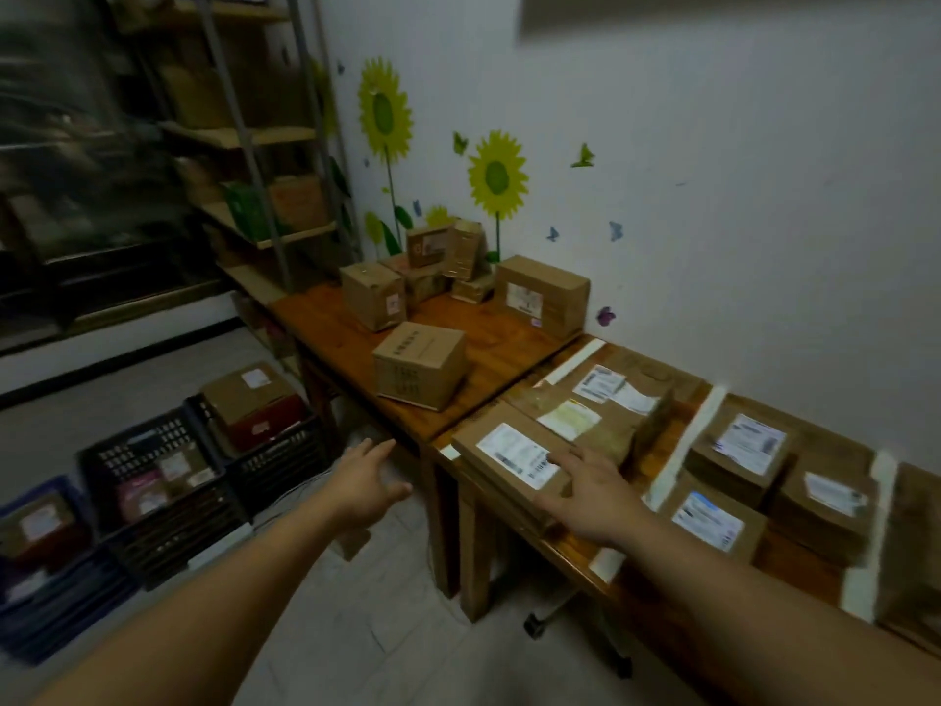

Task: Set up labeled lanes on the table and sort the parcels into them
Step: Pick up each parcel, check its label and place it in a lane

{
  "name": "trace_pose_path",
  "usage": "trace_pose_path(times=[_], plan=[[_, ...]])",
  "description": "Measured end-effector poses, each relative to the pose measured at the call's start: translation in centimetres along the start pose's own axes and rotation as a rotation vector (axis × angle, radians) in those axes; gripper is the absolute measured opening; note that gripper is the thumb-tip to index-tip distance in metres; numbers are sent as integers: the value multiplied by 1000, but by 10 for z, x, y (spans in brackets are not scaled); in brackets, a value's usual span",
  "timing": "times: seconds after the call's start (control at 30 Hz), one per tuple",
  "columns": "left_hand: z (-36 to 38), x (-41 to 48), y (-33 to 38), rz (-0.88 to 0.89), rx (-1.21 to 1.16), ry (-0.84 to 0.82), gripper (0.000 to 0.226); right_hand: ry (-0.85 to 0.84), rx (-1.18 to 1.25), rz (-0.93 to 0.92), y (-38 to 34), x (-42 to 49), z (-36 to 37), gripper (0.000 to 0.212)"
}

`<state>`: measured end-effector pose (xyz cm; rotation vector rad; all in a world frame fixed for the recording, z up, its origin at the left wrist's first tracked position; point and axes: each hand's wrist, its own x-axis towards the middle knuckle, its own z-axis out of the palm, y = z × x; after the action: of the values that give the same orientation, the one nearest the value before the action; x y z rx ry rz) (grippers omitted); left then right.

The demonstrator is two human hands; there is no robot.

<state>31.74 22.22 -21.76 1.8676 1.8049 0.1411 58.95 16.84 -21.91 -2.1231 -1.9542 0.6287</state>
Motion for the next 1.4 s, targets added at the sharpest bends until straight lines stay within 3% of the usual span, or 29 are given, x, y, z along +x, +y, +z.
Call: trace_pose_path(times=[0.23, 0.47, 0.63, 0.73, 0.83, 0.93, 1.0, 1.07, 1.17, 1.23, 1.4], plan=[[-53, 122, -32, -52, 20, 3, 77, -17, 51, -147, -56, 147, 3, 72], [-111, 228, -54, -119, 0, 4, 75, -63, 65, -183, -110, 289, 4, 71], [-132, 298, -71, -88, -52, -75, 80, -71, 93, -108, -129, 348, 16, 76], [-137, 340, -71, -81, -137, -118, 77, -23, 223, 35, -138, 376, 31, 76], [-135, 378, -68, -79, -289, -216, 71, -4, 464, 210, -151, 398, 52, 66], [-132, 404, -70, -44, -412, -420, 58, -13, 560, 336, -172, 400, 71, 42], [-129, 421, -78, -40, -444, -533, 41, 0, 597, 399, -181, 396, 81, 26], [-137, 428, -82, -47, -482, -590, 17, 43, 666, 476, -188, 391, 86, 27], [-153, 439, -84, -9, -528, -648, 36, 167, 758, 580, -202, 382, 79, 46], [-167, 444, -79, 30, -621, -596, 50, 271, 836, 606, -210, 377, 65, 47], [-190, 441, -59, 88, -898, -606, 51, 457, 1075, 496, -220, 365, 22, 49]])
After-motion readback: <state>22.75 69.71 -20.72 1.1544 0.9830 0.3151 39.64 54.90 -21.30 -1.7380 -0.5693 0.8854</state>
